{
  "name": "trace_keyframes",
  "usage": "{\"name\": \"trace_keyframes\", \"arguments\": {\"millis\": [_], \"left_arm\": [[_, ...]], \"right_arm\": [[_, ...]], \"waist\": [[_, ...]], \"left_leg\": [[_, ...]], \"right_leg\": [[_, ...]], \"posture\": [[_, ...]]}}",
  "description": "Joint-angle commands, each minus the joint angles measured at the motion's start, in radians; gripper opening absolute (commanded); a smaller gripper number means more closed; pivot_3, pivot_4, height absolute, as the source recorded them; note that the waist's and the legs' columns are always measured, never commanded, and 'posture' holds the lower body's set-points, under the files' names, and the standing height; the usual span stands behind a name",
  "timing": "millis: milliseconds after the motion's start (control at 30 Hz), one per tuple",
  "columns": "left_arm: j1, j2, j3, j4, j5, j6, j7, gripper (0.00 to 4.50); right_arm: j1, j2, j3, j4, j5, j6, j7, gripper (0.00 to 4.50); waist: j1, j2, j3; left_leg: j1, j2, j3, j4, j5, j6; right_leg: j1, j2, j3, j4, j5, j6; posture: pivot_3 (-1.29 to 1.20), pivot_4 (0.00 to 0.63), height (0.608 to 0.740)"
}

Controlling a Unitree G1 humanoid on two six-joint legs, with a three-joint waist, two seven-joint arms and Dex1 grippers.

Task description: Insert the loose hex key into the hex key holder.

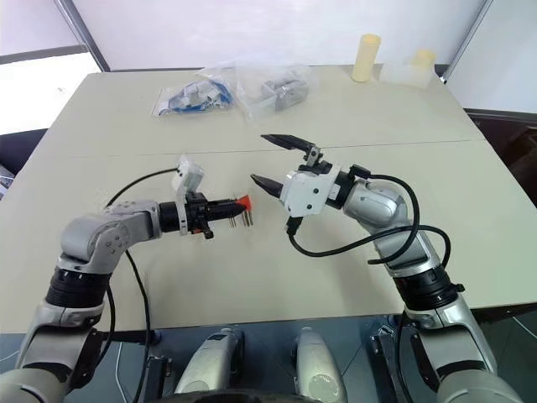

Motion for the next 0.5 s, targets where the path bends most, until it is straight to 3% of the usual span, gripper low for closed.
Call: {"name": "trace_keyframes", "arguments": {"millis": [33, 67, 333, 367, 500], "left_arm": [[-0.009, 0.015, 0.014, 0.047, -0.007, 0.050, -0.010, 0.00], [-0.012, 0.018, 0.016, 0.063, -0.004, 0.062, -0.011, 0.00], [-0.047, 0.004, 0.075, 0.164, 0.005, 0.092, 0.028, 3.70], [-0.052, 0.000, 0.086, 0.175, 0.005, 0.094, 0.037, 4.33], [-0.059, -0.010, 0.126, 0.195, -0.002, 0.111, 0.069, 4.47]], "right_arm": [[0.001, 0.015, -0.016, -0.054, -0.004, 0.011, -0.017, 3.50], [0.004, 0.018, -0.016, -0.060, -0.006, 0.015, -0.018, 3.50], [0.024, 0.033, -0.016, -0.087, -0.015, 0.044, -0.025, 3.57], [0.025, 0.035, -0.015, -0.088, -0.016, 0.046, -0.025, 3.57], [0.029, 0.045, -0.011, -0.096, -0.018, 0.055, -0.024, 3.57]], "waist": [[0.001, 0.000, 0.000], [0.001, 0.000, 0.000], [0.002, 0.000, 0.000], [0.002, 0.000, 0.000], [-0.003, 0.000, 0.000]], "left_leg": [[0.000, 0.000, 0.000, 0.000, 0.000, 0.000], [0.000, 0.000, 0.000, 0.000, 0.000, 0.000], [0.001, 0.000, -0.001, 0.002, 0.000, 0.000], [0.003, 0.000, -0.001, 0.002, 0.000, 0.000], [0.013, 0.000, -0.001, -0.001, 0.000, 0.000]], "right_leg": [[0.000, 0.000, 0.000, 0.000, 0.000, 0.000], [0.000, 0.000, 0.000, 0.000, 0.000, 0.000], [0.002, 0.000, -0.001, 0.001, 0.000, 0.000], [0.004, 0.000, -0.001, 0.000, 0.000, 0.000], [0.012, 0.000, 0.000, 0.000, 0.000, 0.000]], "posture": [[0.00, 0.150, 0.740], [0.00, 0.150, 0.740], [0.00, 0.150, 0.740], [0.00, 0.150, 0.740], [0.00, 0.150, 0.740]]}}
